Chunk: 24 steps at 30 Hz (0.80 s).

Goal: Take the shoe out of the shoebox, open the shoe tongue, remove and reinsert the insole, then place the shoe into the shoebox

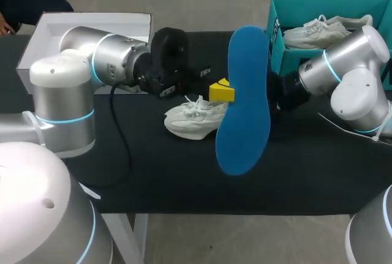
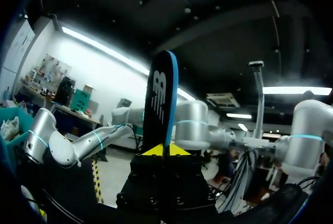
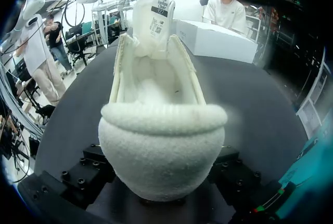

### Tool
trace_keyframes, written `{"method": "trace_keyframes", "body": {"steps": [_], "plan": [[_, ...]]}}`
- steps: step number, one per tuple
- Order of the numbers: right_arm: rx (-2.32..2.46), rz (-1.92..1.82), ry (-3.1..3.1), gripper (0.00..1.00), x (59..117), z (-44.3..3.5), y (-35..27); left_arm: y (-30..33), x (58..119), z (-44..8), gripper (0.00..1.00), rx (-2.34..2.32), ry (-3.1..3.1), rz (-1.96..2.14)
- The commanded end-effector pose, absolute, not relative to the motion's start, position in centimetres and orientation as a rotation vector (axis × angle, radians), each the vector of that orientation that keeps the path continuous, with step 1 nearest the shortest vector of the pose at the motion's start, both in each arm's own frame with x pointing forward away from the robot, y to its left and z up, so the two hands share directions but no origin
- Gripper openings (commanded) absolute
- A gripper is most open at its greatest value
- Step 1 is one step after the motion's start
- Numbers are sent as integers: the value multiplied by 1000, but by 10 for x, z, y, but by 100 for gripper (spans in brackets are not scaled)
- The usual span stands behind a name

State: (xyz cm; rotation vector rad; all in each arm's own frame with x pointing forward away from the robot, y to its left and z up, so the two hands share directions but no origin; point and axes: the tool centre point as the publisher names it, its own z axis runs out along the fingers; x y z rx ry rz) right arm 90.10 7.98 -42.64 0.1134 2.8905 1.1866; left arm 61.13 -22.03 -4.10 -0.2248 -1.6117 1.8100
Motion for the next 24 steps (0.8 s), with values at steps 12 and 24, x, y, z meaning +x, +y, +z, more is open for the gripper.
{"method": "trace_keyframes", "body": {"steps": [12,24], "plan": [[112,1183,2891,100,902,-431,81,-221,611,-41,0,-223,-1611,1812],[175,1018,2930,100,902,-415,79,-221,611,-41,0,-223,-1611,1812]]}}
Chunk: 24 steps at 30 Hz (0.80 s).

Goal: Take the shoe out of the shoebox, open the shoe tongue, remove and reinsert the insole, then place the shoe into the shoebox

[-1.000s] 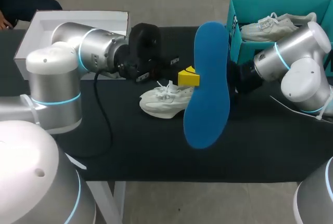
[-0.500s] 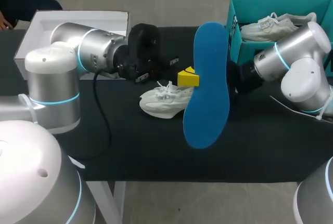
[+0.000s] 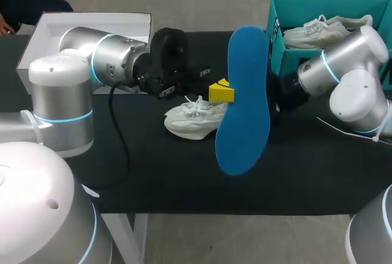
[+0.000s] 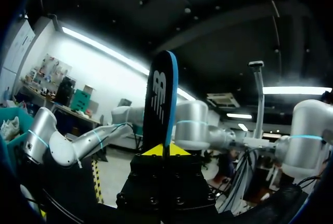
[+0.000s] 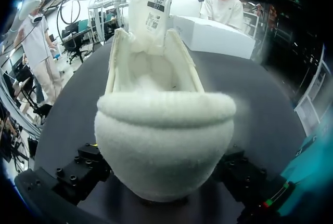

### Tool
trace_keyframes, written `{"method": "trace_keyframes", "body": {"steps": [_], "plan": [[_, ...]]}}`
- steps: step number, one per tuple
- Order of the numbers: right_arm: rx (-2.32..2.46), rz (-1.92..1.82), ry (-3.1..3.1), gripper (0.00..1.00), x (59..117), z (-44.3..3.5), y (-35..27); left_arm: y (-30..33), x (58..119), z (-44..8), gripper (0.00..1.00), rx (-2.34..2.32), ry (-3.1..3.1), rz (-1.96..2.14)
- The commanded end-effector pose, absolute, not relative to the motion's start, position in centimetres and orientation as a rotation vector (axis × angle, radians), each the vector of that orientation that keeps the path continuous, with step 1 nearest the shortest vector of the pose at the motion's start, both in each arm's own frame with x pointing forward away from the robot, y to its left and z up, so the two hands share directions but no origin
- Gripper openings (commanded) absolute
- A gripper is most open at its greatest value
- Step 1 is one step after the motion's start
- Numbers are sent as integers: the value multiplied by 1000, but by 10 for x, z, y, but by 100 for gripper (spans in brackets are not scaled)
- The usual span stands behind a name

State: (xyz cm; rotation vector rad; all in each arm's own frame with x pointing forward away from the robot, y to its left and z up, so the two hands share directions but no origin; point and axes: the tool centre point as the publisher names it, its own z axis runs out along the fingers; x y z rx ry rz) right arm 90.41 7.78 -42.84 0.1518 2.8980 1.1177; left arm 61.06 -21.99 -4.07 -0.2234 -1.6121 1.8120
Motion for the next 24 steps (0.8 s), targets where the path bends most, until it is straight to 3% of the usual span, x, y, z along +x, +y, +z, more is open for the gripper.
{"method": "trace_keyframes", "body": {"steps": [1,24], "plan": [[183,988,2944,100,901,-412,78,-221,611,-41,0,-223,-1611,1812],[167,116,3055,100,892,-338,72,-221,611,-41,0,-223,-1611,1812]]}}
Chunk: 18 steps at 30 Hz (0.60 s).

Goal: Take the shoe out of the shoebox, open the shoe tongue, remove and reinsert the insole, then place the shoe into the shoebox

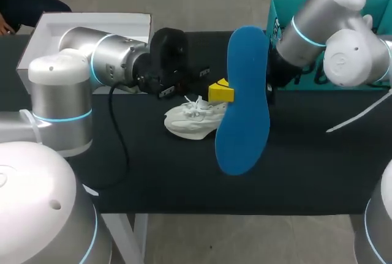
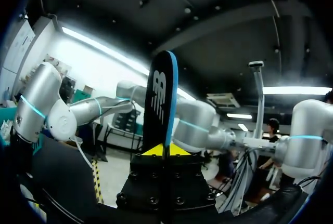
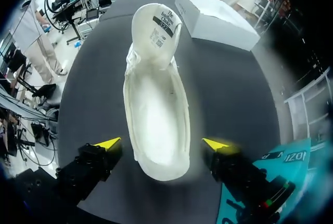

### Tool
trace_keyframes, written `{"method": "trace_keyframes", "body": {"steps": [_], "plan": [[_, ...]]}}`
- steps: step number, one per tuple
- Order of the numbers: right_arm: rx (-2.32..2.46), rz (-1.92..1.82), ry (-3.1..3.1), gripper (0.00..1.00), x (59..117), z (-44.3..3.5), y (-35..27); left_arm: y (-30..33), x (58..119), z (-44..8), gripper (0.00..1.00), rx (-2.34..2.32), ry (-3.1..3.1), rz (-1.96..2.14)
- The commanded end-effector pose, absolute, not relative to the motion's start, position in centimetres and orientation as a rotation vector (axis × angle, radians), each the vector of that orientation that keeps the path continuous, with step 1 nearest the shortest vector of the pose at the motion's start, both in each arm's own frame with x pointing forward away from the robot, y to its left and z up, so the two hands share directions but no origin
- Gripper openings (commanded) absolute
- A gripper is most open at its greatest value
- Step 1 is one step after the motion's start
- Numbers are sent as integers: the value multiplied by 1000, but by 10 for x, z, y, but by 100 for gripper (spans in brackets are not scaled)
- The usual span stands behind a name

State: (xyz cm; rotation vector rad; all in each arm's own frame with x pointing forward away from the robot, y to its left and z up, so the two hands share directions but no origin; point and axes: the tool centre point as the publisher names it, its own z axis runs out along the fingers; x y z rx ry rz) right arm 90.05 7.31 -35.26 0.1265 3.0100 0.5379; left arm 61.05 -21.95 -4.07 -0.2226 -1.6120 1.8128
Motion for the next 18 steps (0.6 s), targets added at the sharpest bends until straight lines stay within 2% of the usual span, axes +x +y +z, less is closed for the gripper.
{"method": "trace_keyframes", "body": {"steps": [1,6,18], "plan": [[180,76,3060,100,891,-336,71,-221,611,-41,0,-223,-1611,1812],[206,-74,3057,100,884,-331,63,-221,611,-41,0,-223,-1611,1812],[203,-113,3014,100,878,-318,56,-221,611,-41,0,-223,-1611,1812]]}}
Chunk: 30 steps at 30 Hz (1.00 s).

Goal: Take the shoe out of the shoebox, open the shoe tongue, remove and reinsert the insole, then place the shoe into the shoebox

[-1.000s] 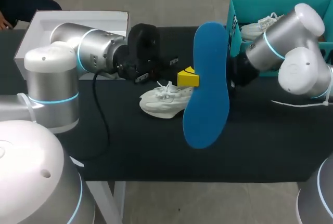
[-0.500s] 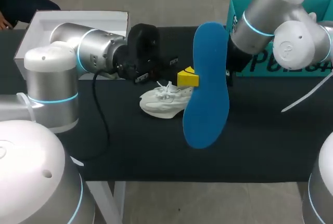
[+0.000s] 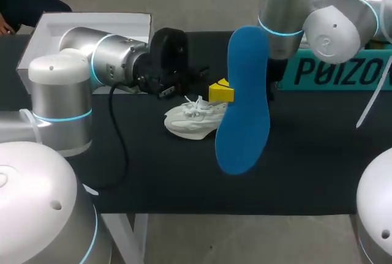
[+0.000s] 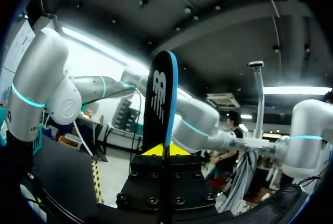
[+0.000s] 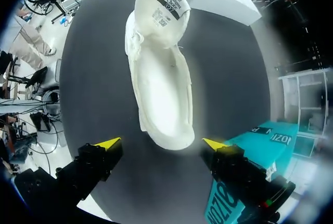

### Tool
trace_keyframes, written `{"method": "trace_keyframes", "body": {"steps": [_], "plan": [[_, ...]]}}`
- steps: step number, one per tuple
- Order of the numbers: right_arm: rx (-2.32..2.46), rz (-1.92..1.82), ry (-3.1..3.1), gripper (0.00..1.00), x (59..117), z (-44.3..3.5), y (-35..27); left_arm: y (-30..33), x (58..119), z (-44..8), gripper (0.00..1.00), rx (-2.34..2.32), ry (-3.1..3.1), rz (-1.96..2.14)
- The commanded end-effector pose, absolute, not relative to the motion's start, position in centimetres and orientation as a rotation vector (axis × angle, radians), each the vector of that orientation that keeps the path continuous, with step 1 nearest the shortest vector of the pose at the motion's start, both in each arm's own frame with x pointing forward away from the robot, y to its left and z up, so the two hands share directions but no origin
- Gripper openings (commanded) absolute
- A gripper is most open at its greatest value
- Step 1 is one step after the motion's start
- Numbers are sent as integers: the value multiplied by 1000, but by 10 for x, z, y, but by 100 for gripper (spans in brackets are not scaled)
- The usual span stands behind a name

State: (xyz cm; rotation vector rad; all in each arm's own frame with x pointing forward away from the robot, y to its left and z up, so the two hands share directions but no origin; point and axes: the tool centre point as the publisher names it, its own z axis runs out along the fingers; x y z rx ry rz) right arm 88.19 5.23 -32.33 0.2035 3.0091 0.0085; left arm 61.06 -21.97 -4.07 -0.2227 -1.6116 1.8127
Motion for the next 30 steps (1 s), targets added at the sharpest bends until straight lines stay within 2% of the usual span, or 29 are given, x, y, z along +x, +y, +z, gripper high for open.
{"method": "trace_keyframes", "body": {"steps": [1,30], "plan": [[203,-126,3011,100,877,-317,56,-221,611,-41,0,-223,-1611,1812],[143,-109,3023,100,879,-311,62,-221,611,-41,0,-223,-1611,1812]]}}
